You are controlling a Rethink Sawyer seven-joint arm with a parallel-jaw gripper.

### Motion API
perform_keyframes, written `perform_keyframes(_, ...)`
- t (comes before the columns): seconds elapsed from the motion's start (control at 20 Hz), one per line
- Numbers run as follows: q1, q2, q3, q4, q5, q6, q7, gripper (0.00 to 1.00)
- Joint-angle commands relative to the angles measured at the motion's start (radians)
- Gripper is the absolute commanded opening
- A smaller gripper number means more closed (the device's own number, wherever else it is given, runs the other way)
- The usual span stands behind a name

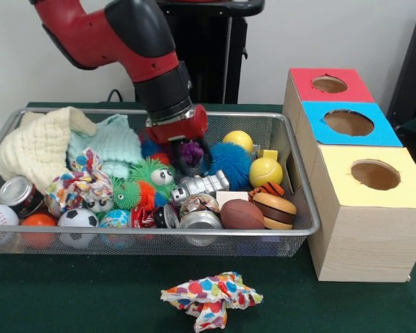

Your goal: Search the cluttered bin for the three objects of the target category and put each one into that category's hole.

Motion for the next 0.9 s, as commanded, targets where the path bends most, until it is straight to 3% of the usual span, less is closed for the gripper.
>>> perform_keyframes(0.05,-0.070,0.232,0.181,-0.015,0.062,0.132,0.131,1.00)
perform_keyframes(0.65,-0.048,0.209,0.174,-0.013,0.009,0.105,0.104,1.00)
perform_keyframes(0.9,0.039,0.099,0.057,-0.045,-0.033,0.150,0.045,1.00)
